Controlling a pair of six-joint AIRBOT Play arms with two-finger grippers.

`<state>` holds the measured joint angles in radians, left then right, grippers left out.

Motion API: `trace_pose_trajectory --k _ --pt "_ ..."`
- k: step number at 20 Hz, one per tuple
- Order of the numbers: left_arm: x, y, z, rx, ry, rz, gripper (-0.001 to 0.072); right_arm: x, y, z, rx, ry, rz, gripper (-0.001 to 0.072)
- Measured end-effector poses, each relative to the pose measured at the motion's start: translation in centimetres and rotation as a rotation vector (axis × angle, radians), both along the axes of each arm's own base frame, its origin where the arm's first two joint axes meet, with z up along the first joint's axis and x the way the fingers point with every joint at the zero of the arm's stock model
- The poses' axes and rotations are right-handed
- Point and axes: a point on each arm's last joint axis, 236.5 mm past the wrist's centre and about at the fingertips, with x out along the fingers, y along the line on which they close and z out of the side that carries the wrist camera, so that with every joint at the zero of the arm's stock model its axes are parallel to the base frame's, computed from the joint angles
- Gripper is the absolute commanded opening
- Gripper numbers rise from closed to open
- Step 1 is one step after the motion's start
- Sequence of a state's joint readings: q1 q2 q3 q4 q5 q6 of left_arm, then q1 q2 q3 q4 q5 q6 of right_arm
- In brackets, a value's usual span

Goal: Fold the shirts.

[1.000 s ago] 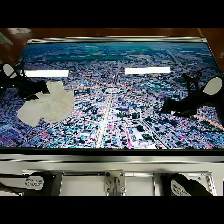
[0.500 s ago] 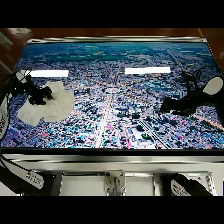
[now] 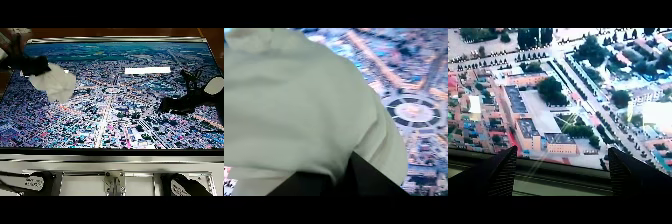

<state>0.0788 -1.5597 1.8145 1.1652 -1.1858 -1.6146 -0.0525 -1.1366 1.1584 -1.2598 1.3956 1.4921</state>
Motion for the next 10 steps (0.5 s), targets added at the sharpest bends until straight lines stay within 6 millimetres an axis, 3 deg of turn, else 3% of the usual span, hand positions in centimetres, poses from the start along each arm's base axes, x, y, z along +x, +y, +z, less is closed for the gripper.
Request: trace_pose_trajectory --k 3,6,8,10 --pt "-5.5 -6.1 13.3 -0.010 -0.282 -0.117 0.0043 0.4 0.2 3.1 -0.003 -0.097 0.034 0.0678" --pt "-13.2 -11.7 21.8 -0.052 -0.466 -0.240 0.0043 0.5 0.1 8.8 -0.028 -0.263 0.056 0.0678" --pt "-17.0 -14.8 23.9 -0.076 -0.510 -0.309 0.0043 -0.2 -0.4 12.8 -0.065 -0.377 0.058 0.0678" --pt "-19.0 -17.8 23.4 -0.083 -0.501 -0.372 0.0043 -1.3 -1.4 15.7 -0.119 -0.465 0.048 0.0678"
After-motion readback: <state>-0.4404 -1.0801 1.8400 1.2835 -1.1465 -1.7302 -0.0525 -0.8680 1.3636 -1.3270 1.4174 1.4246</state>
